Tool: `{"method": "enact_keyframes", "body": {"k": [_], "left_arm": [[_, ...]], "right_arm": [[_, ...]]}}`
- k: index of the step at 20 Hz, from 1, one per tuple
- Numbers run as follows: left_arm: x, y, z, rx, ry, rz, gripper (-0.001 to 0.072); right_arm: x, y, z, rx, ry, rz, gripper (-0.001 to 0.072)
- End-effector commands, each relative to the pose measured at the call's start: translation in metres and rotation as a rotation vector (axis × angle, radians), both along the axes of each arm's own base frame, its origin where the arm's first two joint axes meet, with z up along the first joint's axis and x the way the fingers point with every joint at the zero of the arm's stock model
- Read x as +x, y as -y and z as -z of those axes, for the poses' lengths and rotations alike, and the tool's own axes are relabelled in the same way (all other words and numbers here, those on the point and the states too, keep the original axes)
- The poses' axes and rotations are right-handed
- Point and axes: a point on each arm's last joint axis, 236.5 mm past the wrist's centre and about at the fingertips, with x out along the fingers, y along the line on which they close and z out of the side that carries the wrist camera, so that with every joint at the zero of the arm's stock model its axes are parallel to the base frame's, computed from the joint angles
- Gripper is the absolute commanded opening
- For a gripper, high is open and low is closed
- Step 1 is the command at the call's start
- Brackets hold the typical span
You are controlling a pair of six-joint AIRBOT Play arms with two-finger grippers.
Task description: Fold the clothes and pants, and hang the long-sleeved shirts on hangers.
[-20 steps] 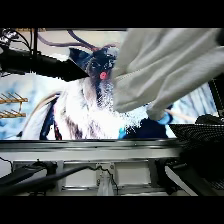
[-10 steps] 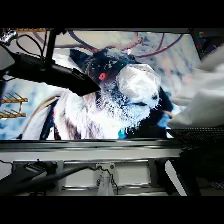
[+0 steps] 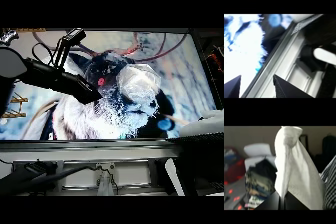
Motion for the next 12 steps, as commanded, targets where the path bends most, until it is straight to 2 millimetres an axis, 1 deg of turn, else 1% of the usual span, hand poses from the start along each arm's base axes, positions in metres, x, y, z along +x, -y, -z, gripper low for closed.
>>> {"method": "enact_keyframes", "body": {"k": [1,4,5,8,11,12], "left_arm": [[0.004,-0.010,0.010,0.064,0.012,-0.014,0.0406],[0.003,-0.010,0.011,0.066,0.009,-0.011,0.0406],[0.002,-0.011,0.011,0.068,0.007,-0.009,0.0406],[0.005,-0.015,0.015,0.093,0.017,-0.017,0.0406],[0.004,-0.021,0.019,0.123,0.015,-0.016,0.0406],[0.003,-0.021,0.020,0.129,0.008,-0.011,0.0406]], "right_arm": [[-0.019,0.005,-0.024,-0.017,0.083,0.054,0.0028],[-0.034,0.010,-0.030,-0.004,0.137,0.098,0.0028],[-0.039,0.012,-0.027,0.007,0.136,0.119,0.0028],[-0.062,0.021,-0.009,0.098,0.150,0.210,0.0028],[-0.083,0.027,-0.006,0.119,0.202,0.283,0.0028],[-0.086,0.029,-0.006,0.121,0.206,0.295,0.0029]]}}
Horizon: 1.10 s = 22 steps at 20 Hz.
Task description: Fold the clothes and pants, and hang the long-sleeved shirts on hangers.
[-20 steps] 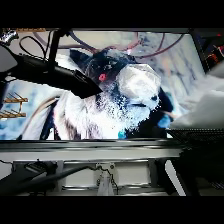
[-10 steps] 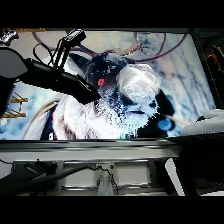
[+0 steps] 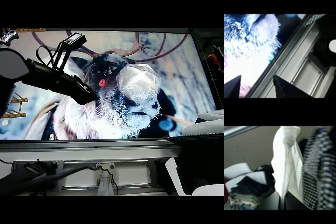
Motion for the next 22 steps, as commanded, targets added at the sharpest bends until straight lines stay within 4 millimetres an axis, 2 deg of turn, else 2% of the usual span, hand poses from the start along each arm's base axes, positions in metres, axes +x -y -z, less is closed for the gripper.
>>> {"method": "enact_keyframes", "body": {"k": [1,9,10,11,12,15,17,19,20,22], "left_arm": [[-0.003,-0.006,0.005,0.033,-0.011,0.008,0.0406],[-0.005,-0.007,0.006,0.040,-0.016,0.016,0.0406],[-0.005,-0.007,0.006,0.040,-0.015,0.016,0.0406],[-0.005,-0.006,0.006,0.038,-0.013,0.014,0.0406],[-0.004,-0.006,0.006,0.036,-0.011,0.012,0.0406],[-0.003,-0.006,0.005,0.034,-0.009,0.010,0.0406],[-0.003,-0.006,0.005,0.034,-0.009,0.010,0.0406],[-0.003,-0.005,0.005,0.031,-0.007,0.009,0.0406],[-0.001,-0.005,0.004,0.026,-0.001,0.005,0.0406],[0.003,-0.001,0.001,0.010,0.016,-0.004,0.0407]], "right_arm": [[-0.018,0.007,0.006,0.034,0.039,0.067,0.0029],[-0.013,0.021,0.016,0.060,0.006,0.086,0.0042],[-0.012,0.021,0.018,0.068,0.005,0.085,0.0170],[-0.012,0.021,0.018,0.070,0.005,0.086,0.0334],[-0.013,0.021,0.018,0.069,0.005,0.087,0.0430],[-0.012,0.020,0.013,0.049,0.013,0.079,0.0440],[-0.008,0.012,-0.005,-0.016,0.043,0.043,0.0440],[0.010,-0.004,-0.037,-0.125,0.123,-0.069,0.0441],[0.021,-0.015,-0.054,-0.171,0.180,-0.145,0.0442],[0.047,-0.052,-0.100,-0.337,0.243,-0.331,0.0467]]}}
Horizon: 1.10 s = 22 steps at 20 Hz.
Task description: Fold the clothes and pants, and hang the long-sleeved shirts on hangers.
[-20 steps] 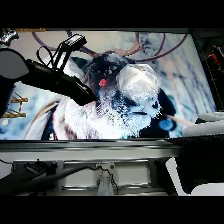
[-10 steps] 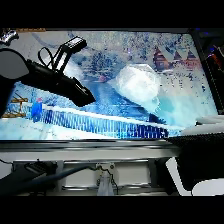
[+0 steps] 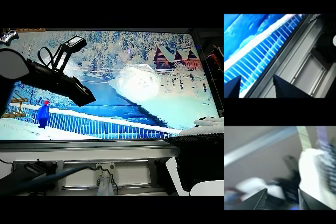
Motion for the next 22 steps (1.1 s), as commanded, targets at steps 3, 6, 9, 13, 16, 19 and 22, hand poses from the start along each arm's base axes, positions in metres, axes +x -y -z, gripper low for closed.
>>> {"method": "enact_keyframes", "body": {"k": [3,6,9,13,16,19,22], "left_arm": [[0.026,0.007,-0.013,-0.054,0.096,-0.064,0.0407],[0.065,-0.015,-0.038,-0.046,0.281,-0.218,0.0407],[0.080,-0.043,-0.103,-0.113,0.513,-0.359,0.0407],[0.062,-0.092,-0.190,-0.168,0.820,-0.467,0.0407],[0.044,-0.110,-0.201,-0.142,0.854,-0.481,0.0407],[0.033,-0.115,-0.176,-0.088,0.743,-0.485,0.0407],[0.033,-0.119,-0.143,-0.057,0.643,-0.525,0.0406]], "right_arm": [[0.063,-0.107,-0.097,-0.370,0.203,-0.514,0.0486],[0.116,-0.164,-0.080,-0.405,0.086,-0.843,0.0484],[0.168,-0.204,-0.042,-0.320,0.012,-1.187,0.0481],[0.234,-0.250,0.062,-0.133,-0.292,-1.569,0.0480],[0.268,-0.280,0.141,-0.068,-0.558,-1.624,0.0481],[0.281,-0.338,0.218,-0.049,-0.781,-1.734,0.0481],[0.277,-0.395,0.282,-0.021,-0.926,-1.854,0.0481]]}}
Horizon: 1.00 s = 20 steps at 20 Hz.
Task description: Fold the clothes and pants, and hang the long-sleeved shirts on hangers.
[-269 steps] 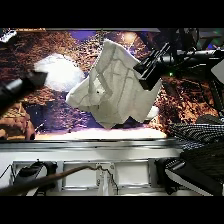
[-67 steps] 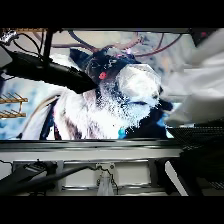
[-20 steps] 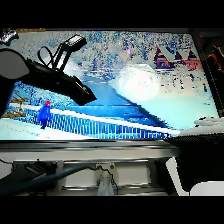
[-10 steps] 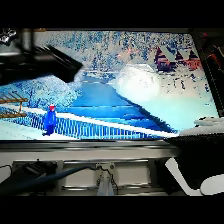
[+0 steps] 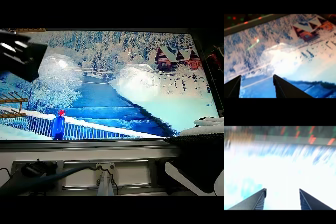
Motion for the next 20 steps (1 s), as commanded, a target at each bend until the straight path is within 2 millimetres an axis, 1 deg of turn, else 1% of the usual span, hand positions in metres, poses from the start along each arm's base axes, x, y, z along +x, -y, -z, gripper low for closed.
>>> {"method": "enact_keyframes", "body": {"k": [1,2,4,5,6,7,8,11,20], "left_arm": [[-0.004,-0.010,0.037,0.017,-0.105,-0.046,0.0406],[-0.004,-0.010,0.052,0.028,-0.127,-0.047,0.0406],[-0.003,-0.009,0.078,0.046,-0.160,-0.046,0.0406],[-0.003,-0.009,0.092,0.056,-0.184,-0.047,0.0406],[-0.005,-0.009,0.104,0.057,-0.224,-0.054,0.0407],[-0.005,-0.009,0.114,0.065,-0.251,-0.058,0.0407],[-0.005,-0.009,0.120,0.071,-0.262,-0.059,0.0409],[-0.005,-0.010,0.128,0.080,-0.278,-0.059,0.0409],[-0.005,-0.010,0.128,0.079,-0.277,-0.059,0.0408]], "right_arm": [[-0.011,-0.065,0.084,-0.111,-0.161,-0.162,0.0481],[-0.018,-0.081,0.100,-0.111,-0.195,-0.203,0.0481],[-0.031,-0.105,0.124,-0.119,-0.246,-0.269,0.0482],[-0.036,-0.113,0.129,-0.123,-0.258,-0.295,0.0482],[-0.040,-0.121,0.129,-0.126,-0.255,-0.315,0.0482],[-0.044,-0.127,0.128,-0.126,-0.253,-0.331,0.0482],[-0.046,-0.131,0.128,-0.126,-0.252,-0.342,0.0482],[-0.047,-0.132,0.127,-0.125,-0.252,-0.345,0.0482],[-0.046,-0.131,0.127,-0.125,-0.252,-0.344,0.0482]]}}
